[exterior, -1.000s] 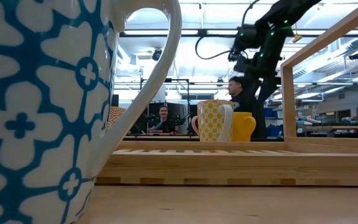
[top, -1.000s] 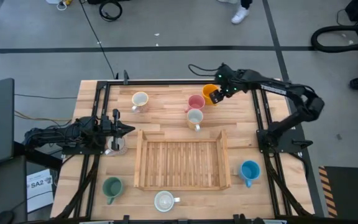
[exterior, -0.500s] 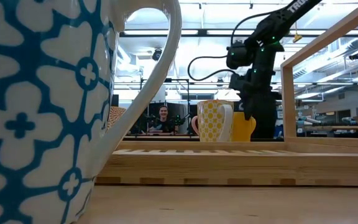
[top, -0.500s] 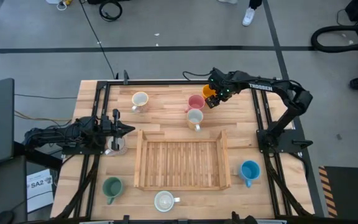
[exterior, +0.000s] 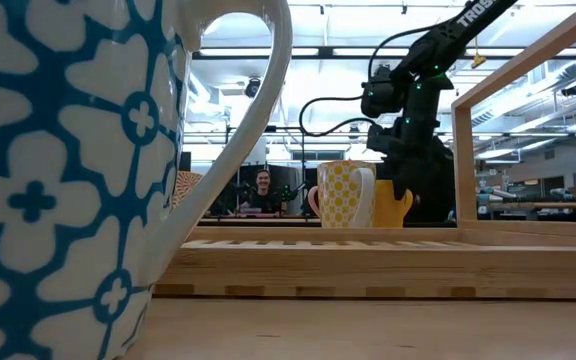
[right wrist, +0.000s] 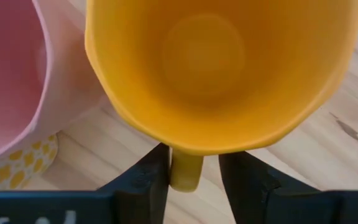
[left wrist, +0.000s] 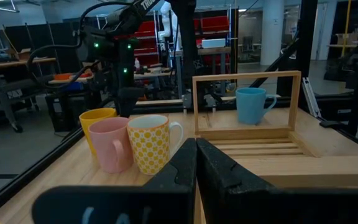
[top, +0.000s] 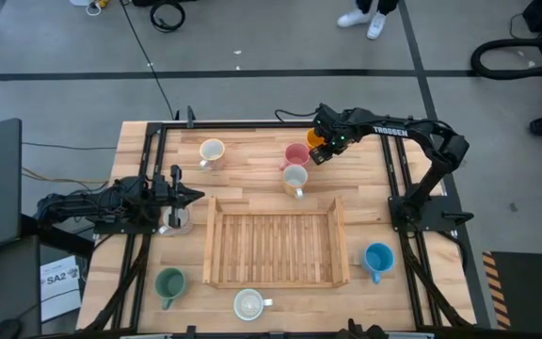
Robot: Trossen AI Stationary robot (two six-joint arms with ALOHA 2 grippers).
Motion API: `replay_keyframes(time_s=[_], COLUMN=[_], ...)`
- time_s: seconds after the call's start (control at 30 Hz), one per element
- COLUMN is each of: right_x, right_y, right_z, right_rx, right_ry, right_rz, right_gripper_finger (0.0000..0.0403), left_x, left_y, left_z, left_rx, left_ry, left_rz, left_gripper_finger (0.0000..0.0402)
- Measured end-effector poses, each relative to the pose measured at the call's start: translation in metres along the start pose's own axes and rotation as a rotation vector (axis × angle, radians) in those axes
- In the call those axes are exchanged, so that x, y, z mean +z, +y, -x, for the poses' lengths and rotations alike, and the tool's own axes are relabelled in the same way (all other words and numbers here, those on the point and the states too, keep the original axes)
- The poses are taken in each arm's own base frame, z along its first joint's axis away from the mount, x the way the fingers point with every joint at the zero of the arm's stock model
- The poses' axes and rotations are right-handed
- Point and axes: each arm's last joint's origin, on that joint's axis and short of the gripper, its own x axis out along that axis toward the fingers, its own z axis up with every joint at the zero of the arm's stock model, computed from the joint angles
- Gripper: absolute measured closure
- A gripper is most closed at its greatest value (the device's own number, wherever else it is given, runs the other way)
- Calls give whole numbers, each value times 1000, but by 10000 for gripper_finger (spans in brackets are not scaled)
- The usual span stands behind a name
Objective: Place coffee mugs
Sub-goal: Put the yellow mug on the shelf
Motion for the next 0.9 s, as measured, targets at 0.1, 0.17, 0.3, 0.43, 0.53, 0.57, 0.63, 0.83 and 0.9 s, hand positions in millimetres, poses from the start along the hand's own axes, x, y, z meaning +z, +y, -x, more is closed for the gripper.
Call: replay_keyframes(time_s=[0.1,0.17,0.3,0.43,0.53,0.57,0.63,0.83,0.9], right_x=[0,0,0,0,0,0,0,1,2], right_y=[0,0,0,0,0,0,0,-2,-3], right_z=[0,0,0,0,0,0,0,0,2], right_rx=[0,0,1,1,0,0,-2,-8,-10], right_ry=[0,0,-1,-1,0,0,-1,-4,-4], right_rz=[0,0,0,0,0,0,0,2,12], right_gripper_finger=[288,305,334,340,340,340,340,340,340], left_x=[0,0,0,0,0,0,0,0,0], left_y=[0,0,0,0,0,0,0,0,0], left_z=[0,0,0,0,0,0,0,0,0], left_rx=[0,0,0,0,0,0,0,0,0], left_ry=[1,1,1,0,1,1,1,1,1], left_rz=[0,0,0,0,0,0,0,0,0], left_gripper_finger=[388,388,388,388,388,388,388,388,388])
